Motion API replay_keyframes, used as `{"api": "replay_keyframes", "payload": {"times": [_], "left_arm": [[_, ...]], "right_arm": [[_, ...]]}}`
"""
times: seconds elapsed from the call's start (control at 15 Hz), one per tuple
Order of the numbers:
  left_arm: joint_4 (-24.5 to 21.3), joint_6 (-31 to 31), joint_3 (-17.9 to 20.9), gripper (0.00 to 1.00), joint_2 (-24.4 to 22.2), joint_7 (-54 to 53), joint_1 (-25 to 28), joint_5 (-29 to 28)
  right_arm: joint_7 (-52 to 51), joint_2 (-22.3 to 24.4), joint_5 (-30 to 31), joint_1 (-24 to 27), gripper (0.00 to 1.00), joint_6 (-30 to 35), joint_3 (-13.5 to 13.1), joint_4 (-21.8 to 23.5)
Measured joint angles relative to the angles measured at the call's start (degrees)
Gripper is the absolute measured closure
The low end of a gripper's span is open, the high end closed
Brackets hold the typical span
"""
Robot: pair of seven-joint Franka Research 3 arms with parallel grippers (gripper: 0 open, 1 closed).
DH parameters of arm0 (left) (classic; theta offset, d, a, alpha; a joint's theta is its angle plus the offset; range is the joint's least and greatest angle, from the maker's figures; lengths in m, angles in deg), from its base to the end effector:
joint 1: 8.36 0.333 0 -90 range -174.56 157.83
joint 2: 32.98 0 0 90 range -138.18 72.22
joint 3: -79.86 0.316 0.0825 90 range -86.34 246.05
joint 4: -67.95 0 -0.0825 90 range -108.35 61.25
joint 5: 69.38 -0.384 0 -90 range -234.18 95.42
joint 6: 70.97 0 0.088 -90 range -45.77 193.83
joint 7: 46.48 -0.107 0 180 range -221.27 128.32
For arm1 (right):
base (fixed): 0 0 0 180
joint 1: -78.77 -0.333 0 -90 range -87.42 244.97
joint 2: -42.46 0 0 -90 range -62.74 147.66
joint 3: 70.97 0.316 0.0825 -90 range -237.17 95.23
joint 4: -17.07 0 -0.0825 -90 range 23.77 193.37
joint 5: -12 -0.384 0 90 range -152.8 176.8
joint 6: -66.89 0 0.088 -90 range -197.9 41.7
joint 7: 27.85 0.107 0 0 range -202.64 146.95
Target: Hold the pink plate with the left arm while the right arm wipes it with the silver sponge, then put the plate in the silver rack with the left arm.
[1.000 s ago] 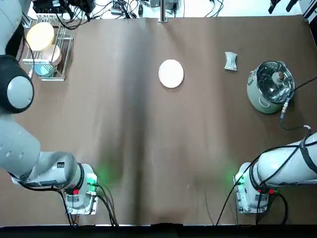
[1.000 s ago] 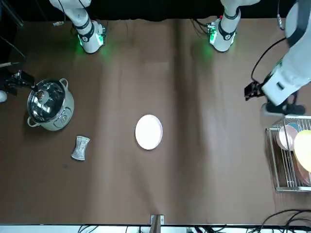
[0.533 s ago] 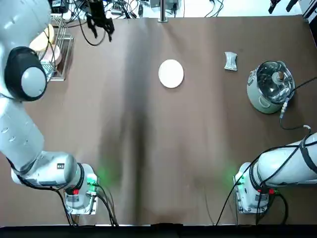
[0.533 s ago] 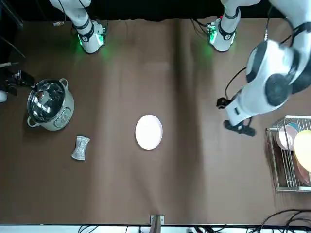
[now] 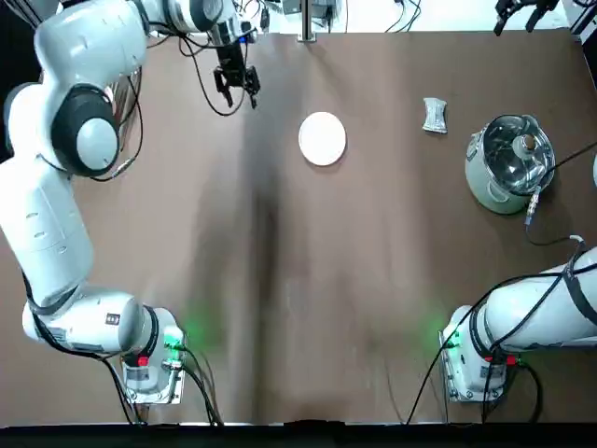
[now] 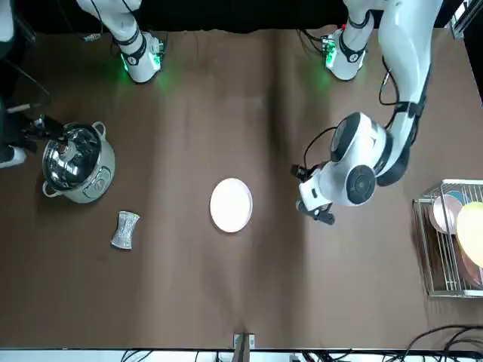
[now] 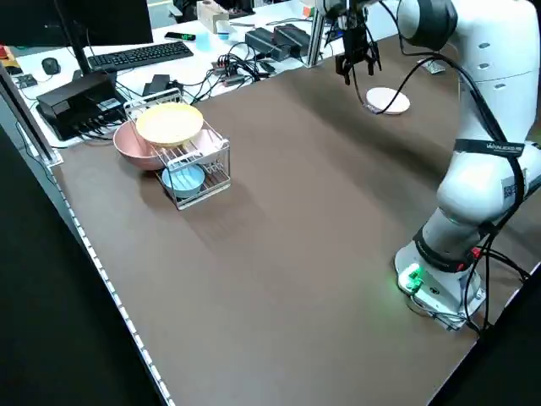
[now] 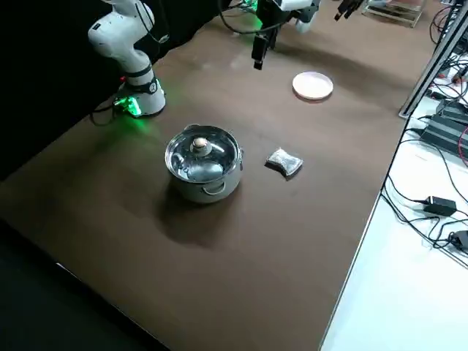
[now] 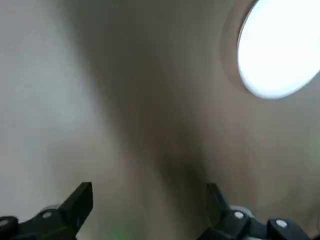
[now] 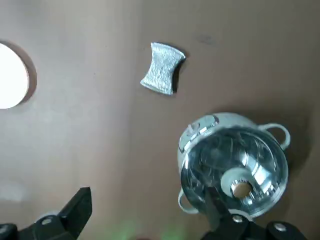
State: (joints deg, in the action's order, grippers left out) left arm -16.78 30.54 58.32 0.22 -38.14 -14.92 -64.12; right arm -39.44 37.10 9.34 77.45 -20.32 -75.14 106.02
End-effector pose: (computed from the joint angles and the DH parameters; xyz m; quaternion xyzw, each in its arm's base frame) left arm 0.6094 -0.2891 0.3416 0.9716 -0.1389 -0.1630 0.1010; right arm 0.5745 -0.0216 0.5765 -0.9950 -0.0757 0.0588 0.0274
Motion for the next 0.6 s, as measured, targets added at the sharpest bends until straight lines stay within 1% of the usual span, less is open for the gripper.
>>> {"api": "replay_keyframes", "payload": {"times": [0.13,0.33,0.6], "left_arm": [[0.0,6.07,-0.01,0.0,2.76,3.56,-2.36,0.0],[-0.01,13.59,0.07,0.0,6.26,7.64,-5.28,-0.03],[0.02,22.26,0.26,0.0,9.19,13.75,-7.71,-1.91]], "right_arm": [[0.02,-1.96,-0.08,-0.65,0.0,-3.48,0.06,2.0],[0.05,-6.68,-0.11,-0.81,0.0,-9.68,-0.01,5.5],[0.07,-13.45,-0.46,-0.74,0.0,-14.45,-0.11,6.85]]}}
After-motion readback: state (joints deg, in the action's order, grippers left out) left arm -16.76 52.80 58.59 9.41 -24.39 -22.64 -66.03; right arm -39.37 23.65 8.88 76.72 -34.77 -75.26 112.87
